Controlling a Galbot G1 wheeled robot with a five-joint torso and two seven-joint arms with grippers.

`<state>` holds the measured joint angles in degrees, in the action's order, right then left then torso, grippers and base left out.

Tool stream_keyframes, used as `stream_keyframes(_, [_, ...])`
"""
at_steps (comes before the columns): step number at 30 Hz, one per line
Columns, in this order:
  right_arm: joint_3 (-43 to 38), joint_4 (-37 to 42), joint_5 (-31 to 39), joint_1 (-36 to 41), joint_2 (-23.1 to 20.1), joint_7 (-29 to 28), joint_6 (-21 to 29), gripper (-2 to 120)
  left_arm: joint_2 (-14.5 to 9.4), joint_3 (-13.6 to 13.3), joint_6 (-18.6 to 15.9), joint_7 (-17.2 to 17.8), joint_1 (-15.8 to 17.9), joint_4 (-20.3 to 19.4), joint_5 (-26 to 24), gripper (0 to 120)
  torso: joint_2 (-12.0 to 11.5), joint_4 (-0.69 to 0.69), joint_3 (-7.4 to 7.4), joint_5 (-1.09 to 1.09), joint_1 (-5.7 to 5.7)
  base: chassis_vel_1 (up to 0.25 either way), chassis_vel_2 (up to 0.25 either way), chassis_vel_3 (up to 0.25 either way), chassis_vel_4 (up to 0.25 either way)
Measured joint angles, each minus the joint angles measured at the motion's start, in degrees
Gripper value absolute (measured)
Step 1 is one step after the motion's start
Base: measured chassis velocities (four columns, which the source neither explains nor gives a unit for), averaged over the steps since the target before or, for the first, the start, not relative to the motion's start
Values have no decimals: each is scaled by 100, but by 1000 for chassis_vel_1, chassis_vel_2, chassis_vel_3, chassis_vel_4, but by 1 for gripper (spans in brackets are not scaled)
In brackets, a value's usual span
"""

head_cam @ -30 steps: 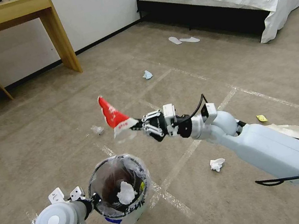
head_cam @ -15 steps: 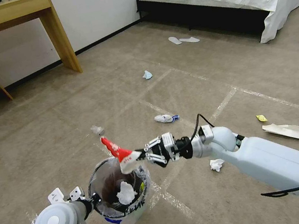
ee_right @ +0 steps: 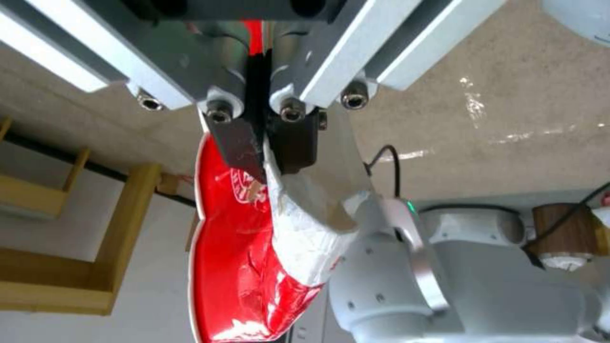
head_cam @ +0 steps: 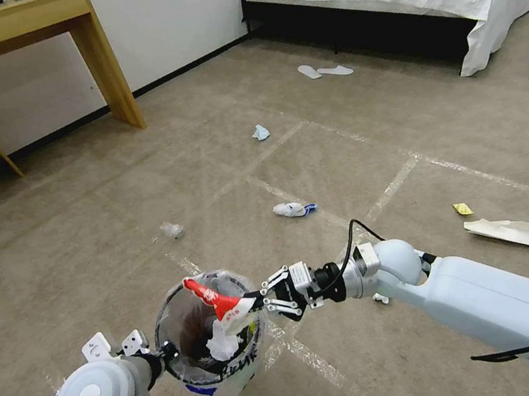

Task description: Pick up the trash bin and place the garbage on the floor into it.

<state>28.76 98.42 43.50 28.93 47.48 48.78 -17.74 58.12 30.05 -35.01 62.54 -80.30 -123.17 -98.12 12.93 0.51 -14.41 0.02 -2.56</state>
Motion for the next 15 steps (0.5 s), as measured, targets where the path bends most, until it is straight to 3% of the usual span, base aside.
stream_keyframes(15, [382,-587,15,-319,323,-85,-11,0,35,2,2,65,-75,-283,-96,0,0,0,0,-1,0,0,0,0,0])
